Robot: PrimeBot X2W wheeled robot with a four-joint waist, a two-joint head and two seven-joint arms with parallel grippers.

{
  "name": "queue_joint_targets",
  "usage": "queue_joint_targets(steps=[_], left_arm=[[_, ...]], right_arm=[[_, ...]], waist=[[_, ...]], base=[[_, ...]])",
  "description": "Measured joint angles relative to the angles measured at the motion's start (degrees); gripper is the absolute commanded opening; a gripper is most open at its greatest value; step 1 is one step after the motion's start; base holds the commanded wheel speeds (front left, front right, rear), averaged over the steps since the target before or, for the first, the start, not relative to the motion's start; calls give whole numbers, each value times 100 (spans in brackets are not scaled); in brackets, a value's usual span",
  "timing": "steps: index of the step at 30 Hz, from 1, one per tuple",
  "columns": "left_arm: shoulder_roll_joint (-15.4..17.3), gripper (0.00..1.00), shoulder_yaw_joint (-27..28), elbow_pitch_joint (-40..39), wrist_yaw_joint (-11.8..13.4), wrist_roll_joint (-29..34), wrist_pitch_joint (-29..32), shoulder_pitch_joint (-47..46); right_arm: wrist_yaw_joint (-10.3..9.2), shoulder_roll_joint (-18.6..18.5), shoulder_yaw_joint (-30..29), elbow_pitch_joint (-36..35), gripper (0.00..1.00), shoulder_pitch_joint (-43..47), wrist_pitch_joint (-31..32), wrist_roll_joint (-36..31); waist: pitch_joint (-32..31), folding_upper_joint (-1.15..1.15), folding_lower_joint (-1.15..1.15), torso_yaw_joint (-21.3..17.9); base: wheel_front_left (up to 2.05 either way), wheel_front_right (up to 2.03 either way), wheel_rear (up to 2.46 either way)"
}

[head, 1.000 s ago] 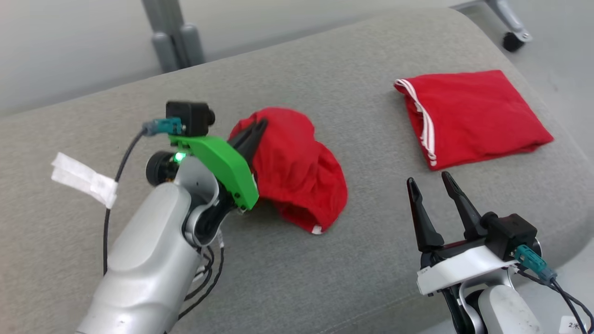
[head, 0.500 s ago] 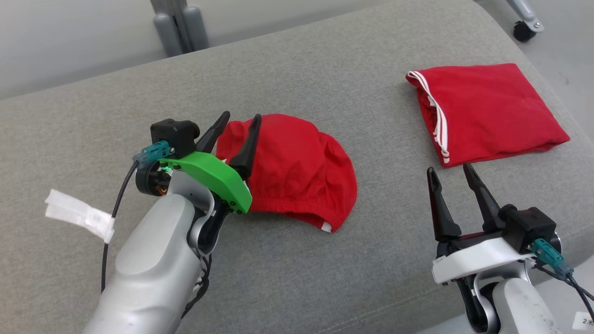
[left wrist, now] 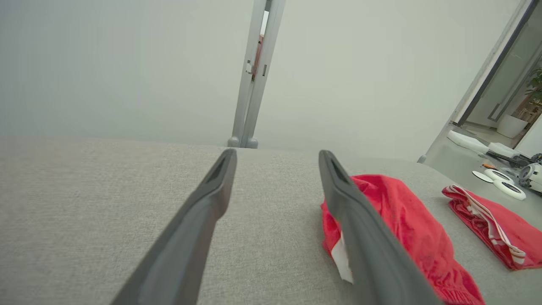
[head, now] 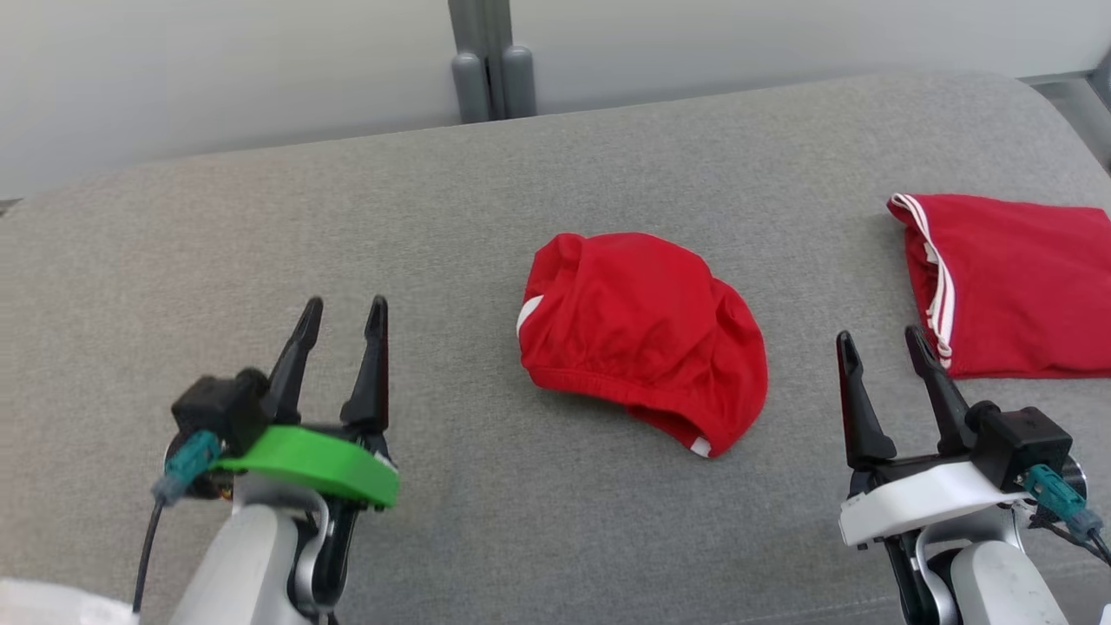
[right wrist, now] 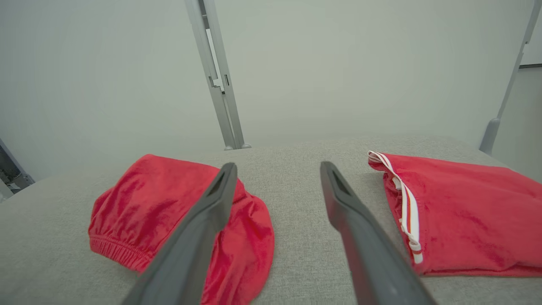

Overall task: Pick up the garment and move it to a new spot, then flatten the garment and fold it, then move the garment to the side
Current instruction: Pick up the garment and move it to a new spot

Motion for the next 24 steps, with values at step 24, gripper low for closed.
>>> queue_joint_targets(steps=[24], left_arm=[[-480,100,1046,-580,-377,1110,-10,1398]], right_arm=[[0,0,-170,297,100,346,-9,67]], waist=[[-361,0,0,271]], base=[[0,0,0]])
